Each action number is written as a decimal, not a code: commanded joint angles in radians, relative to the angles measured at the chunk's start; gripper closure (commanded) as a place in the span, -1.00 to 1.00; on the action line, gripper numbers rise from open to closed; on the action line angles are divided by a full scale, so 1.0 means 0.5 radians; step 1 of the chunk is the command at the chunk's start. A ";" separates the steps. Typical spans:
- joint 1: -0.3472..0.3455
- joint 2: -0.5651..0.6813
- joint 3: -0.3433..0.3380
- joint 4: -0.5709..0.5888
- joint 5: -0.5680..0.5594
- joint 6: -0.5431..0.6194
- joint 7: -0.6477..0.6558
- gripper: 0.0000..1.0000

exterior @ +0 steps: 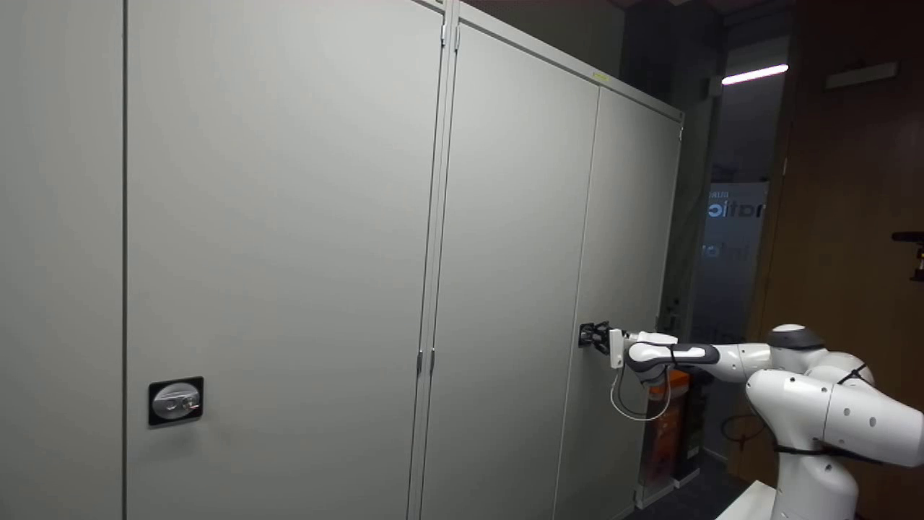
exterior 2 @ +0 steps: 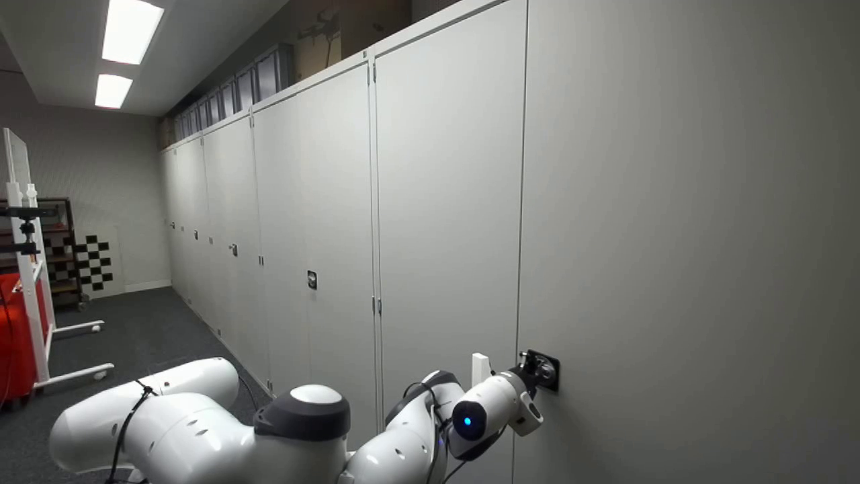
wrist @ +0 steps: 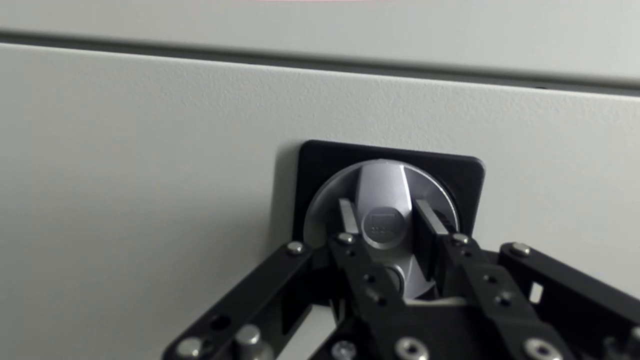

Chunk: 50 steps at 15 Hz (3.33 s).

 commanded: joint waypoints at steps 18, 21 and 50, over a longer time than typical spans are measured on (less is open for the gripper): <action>-0.342 0.000 0.163 -0.356 -0.399 0.033 0.640 0.84; -0.360 0.000 0.160 -0.368 -0.435 0.034 0.666 0.84; -0.421 0.000 0.143 -0.375 -0.602 0.046 0.711 0.84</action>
